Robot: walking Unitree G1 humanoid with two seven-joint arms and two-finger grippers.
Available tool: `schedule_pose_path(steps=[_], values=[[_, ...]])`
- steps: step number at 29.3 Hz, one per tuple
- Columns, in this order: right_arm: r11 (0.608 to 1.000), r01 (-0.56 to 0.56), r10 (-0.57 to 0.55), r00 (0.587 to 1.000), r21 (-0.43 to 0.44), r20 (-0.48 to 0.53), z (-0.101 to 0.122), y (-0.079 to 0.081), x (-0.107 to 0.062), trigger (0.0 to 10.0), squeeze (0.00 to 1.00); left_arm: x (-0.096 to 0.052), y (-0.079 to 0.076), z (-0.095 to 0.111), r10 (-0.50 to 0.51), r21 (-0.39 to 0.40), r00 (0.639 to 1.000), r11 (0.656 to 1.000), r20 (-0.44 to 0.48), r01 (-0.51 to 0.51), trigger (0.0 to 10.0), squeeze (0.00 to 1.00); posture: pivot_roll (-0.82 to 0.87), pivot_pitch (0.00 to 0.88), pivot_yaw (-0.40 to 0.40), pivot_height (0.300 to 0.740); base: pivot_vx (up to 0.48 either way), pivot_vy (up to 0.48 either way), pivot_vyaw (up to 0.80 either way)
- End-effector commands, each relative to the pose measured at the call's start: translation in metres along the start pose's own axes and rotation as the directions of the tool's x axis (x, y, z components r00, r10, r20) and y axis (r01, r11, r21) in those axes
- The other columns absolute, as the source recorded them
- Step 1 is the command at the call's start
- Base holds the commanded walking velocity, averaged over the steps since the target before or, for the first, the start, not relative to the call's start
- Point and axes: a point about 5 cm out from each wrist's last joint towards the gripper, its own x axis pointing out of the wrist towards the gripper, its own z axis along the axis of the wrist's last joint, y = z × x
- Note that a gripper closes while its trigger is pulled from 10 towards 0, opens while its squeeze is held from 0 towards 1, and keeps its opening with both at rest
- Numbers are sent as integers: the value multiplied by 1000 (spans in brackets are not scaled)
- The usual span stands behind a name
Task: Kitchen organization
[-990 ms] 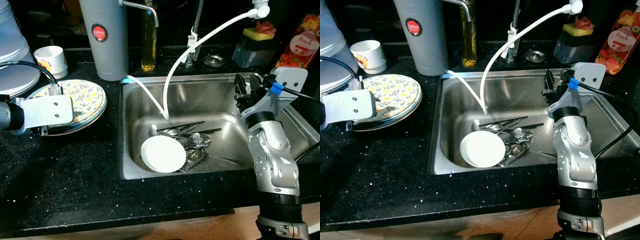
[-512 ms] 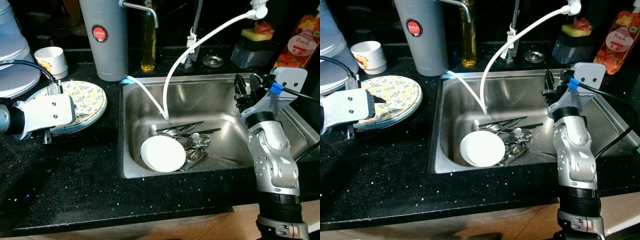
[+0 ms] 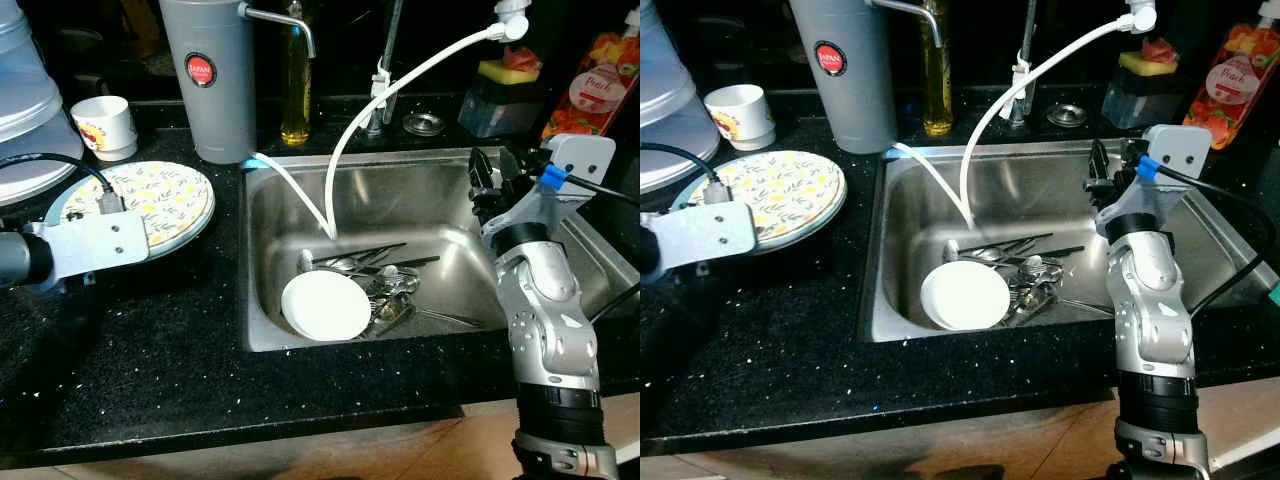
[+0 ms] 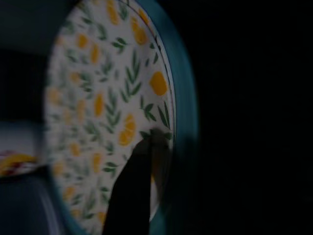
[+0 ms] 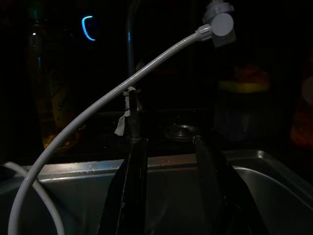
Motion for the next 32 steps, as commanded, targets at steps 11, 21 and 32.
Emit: schedule_pose_path(steps=[11,21,32], values=[[1000,1,-1,1000,6,8,1,0,1,10000,125,7,9,14,43,12,997,999,71,-44,0,0,-2,45,0,740,0,0,0],[1000,-2,2,1000,3,9,2,1,2,10000,129,7,16,62,70,-33,930,997,360,-63,10000,0,-6,40,1,740,0,0,0],[1000,-1,1,1000,-1,12,2,-1,2,10000,125,24,-21,66,-99,78,951,994,292,79,10000,0,-12,34,0,740,0,0,0]])
